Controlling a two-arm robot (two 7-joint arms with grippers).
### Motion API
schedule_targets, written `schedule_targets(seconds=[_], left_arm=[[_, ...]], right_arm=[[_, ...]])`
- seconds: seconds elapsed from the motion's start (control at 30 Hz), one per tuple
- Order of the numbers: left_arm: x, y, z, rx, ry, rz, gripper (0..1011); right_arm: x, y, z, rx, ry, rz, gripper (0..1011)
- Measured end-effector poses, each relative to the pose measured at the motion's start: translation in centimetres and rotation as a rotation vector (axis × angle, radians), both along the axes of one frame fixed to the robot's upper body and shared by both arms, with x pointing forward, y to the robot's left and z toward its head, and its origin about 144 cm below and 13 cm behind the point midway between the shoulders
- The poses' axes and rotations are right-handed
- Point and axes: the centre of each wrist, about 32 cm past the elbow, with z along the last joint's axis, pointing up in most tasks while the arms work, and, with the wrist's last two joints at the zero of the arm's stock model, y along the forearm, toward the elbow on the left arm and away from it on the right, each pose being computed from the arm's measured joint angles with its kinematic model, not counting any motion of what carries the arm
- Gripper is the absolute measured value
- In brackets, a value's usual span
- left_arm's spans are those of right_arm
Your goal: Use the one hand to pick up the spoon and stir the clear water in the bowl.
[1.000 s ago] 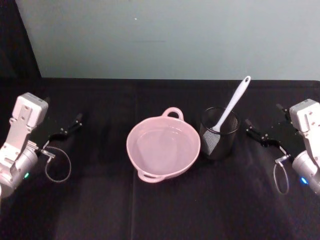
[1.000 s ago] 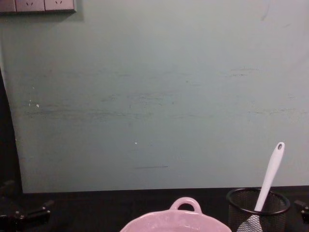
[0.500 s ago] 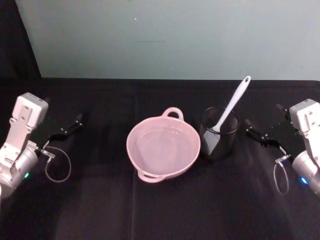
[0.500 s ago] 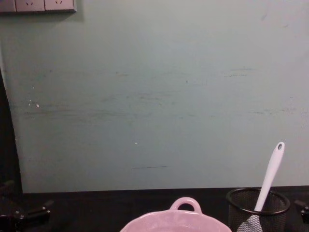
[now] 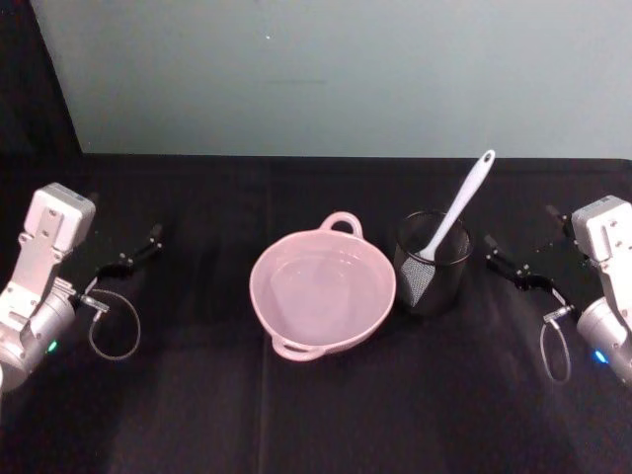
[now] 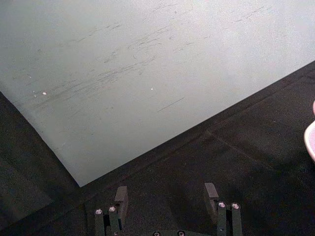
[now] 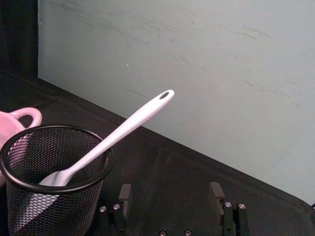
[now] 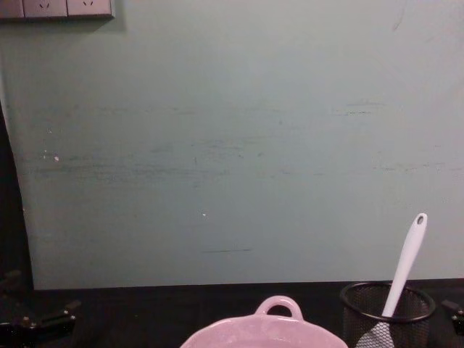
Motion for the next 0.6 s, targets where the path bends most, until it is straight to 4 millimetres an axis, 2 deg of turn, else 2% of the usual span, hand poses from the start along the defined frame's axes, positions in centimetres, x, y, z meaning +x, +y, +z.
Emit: schedule_targets(seconds=[0.3, 0.6], left_arm=[[0.0, 0.0, 0.0, 0.000, 0.000, 0.000, 1011], [0.0, 0.0, 0.0, 0.000, 0.000, 0.000, 1011]], right_arm=[[0.0, 0.0, 0.0, 0.000, 0.000, 0.000, 1003], [-1.8, 0.0, 0.6, 0.029, -0.040, -0.033, 1003]])
